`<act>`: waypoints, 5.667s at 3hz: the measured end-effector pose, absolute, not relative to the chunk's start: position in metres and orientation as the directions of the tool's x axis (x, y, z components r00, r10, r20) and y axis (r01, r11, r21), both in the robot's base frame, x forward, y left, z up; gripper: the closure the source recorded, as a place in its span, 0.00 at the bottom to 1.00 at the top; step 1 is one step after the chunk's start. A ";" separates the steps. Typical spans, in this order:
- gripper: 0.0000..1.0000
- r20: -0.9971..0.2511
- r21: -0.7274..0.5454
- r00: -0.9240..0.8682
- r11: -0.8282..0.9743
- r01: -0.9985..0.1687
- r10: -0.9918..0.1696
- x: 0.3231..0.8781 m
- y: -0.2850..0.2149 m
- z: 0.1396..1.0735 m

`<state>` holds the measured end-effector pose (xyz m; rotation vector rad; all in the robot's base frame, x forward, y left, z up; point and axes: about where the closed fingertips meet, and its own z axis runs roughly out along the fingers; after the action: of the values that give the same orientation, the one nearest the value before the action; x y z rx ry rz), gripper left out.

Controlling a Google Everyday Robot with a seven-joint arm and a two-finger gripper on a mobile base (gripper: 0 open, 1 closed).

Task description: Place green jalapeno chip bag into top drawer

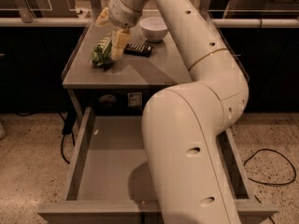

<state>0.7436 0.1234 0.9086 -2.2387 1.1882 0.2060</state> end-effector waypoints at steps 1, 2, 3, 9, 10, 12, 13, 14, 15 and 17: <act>0.51 -0.394 -0.427 0.589 -0.427 -0.797 -0.706 0.744 0.123 0.909; 0.72 -0.394 -0.427 0.589 -0.427 -0.797 -0.706 0.744 0.123 0.909; 0.97 -0.394 -0.427 0.589 -0.427 -0.797 -0.706 0.744 0.123 0.909; 1.00 -0.177 -0.570 0.617 -0.431 -0.699 -0.767 0.667 0.128 1.071; 1.00 -0.138 -0.612 0.497 -0.321 -0.723 -0.857 0.632 0.065 1.107; 1.00 -0.109 -0.644 0.367 -0.216 -0.734 -0.924 0.545 -0.093 1.114; 1.00 -0.098 -0.648 0.360 -0.215 -0.731 -0.928 0.544 -0.096 1.107; 1.00 -0.090 -0.668 0.376 -0.225 -0.710 -0.922 0.535 -0.100 1.086; 1.00 -0.096 -0.680 0.395 -0.229 -0.696 -0.914 0.535 -0.098 1.043; 1.00 -0.167 -0.658 0.413 -0.211 -0.723 -0.895 0.521 -0.065 0.936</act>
Offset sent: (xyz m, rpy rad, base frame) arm 0.0000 0.0000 0.0000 0.0000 0.0000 0.0000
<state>0.5205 -0.0646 0.9360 -1.9967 1.3700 -0.3272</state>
